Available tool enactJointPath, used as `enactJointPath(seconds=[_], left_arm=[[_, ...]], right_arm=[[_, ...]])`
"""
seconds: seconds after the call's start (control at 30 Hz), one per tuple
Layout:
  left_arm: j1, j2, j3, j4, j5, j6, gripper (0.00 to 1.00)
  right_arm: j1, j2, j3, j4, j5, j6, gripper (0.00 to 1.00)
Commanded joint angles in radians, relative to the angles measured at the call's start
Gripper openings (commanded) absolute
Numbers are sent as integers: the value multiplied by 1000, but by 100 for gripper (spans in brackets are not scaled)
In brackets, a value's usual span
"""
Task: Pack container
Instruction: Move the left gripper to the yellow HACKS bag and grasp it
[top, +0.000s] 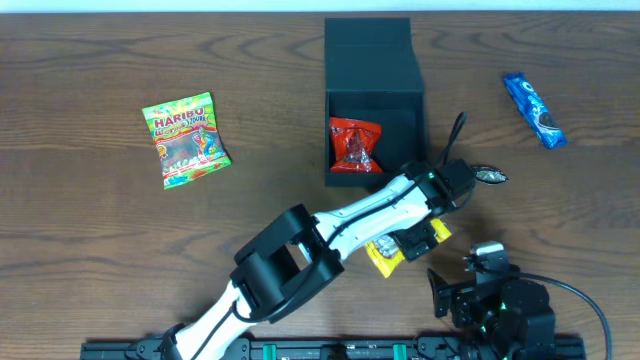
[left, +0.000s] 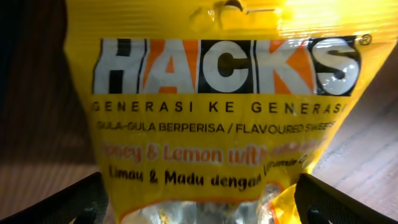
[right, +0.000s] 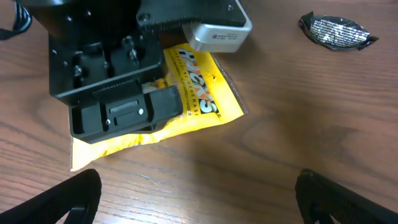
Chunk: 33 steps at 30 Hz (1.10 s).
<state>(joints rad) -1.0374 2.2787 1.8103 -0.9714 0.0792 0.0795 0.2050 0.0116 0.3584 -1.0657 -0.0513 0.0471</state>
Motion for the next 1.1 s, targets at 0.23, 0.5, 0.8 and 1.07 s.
enactJointPath(seconds=[0.23,0.5,0.8,1.07], left_arm=[[5,10,-11,0,20,10,87],[5,10,-11,0,19,2,64],[5,10,-11,0,18,-6,44],[5,10,0,-39,16,-43,25]], right_arm=[[-8,-6,-2,-7,2,-11,99],[-8,-6,-2,-7,2,-11,99],[-8,-6,-2,-7,2,-11,99],[-8,-6,-2,-7,2,-11,99]])
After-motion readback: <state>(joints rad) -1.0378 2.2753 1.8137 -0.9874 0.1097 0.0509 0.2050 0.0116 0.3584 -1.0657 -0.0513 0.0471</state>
